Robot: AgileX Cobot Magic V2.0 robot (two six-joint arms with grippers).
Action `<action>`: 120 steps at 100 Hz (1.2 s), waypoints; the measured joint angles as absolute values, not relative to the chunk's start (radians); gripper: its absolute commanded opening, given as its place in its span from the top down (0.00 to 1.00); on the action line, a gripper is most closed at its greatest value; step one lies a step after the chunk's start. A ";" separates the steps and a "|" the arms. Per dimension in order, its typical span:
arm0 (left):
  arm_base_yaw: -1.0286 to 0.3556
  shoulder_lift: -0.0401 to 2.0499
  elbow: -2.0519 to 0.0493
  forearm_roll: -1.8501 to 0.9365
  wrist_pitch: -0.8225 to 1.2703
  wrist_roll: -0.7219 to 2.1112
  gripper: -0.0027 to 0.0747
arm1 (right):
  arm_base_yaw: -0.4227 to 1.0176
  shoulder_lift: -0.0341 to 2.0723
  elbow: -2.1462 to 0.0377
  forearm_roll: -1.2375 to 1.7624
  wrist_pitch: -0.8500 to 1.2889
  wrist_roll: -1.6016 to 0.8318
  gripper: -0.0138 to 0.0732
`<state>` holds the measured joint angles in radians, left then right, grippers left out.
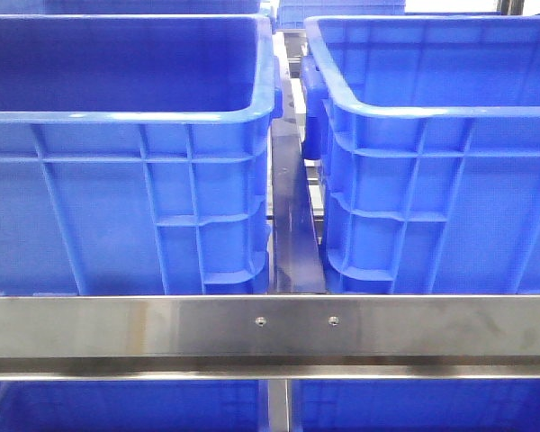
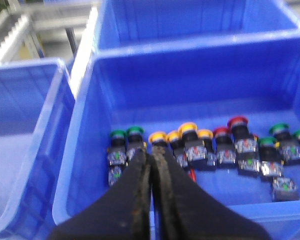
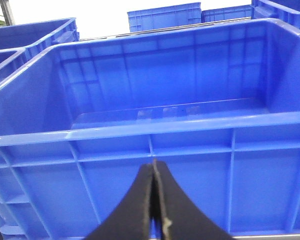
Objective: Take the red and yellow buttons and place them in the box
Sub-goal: 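Lower the left gripper toward the row of push buttons in the bin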
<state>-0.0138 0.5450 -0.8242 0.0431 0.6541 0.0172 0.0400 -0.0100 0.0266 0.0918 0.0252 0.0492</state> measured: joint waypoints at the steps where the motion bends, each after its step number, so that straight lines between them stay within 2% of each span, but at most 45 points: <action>1: -0.014 0.553 -0.838 0.043 0.660 0.017 0.99 | 0.040 -0.010 0.027 0.092 0.025 0.049 0.92; 22: -0.014 0.737 -0.970 0.041 0.745 0.017 0.99 | 0.040 -0.010 0.027 0.092 0.025 0.049 0.92; 51: -0.014 0.860 -0.982 0.041 0.757 0.017 0.98 | 0.040 -0.010 0.027 0.092 0.025 0.049 0.92; 61: -0.014 0.887 -0.982 0.041 0.757 0.017 0.87 | 0.040 -0.010 0.027 0.092 0.025 0.049 0.92; 78: -0.014 0.917 -0.982 0.041 0.759 0.017 0.47 | 0.040 -0.010 0.027 0.092 0.025 0.049 0.92; 85: -0.014 0.925 -0.982 0.036 0.759 0.017 0.37 | 0.040 -0.010 0.027 0.092 0.025 0.049 0.92; 105: -0.019 0.953 -0.982 -0.025 0.759 0.017 0.35 | 0.040 -0.010 0.027 0.092 0.025 0.049 0.92; 120: -0.090 1.012 -0.994 -0.034 0.759 0.015 0.35 | 0.040 -0.010 0.027 0.092 0.025 0.049 0.92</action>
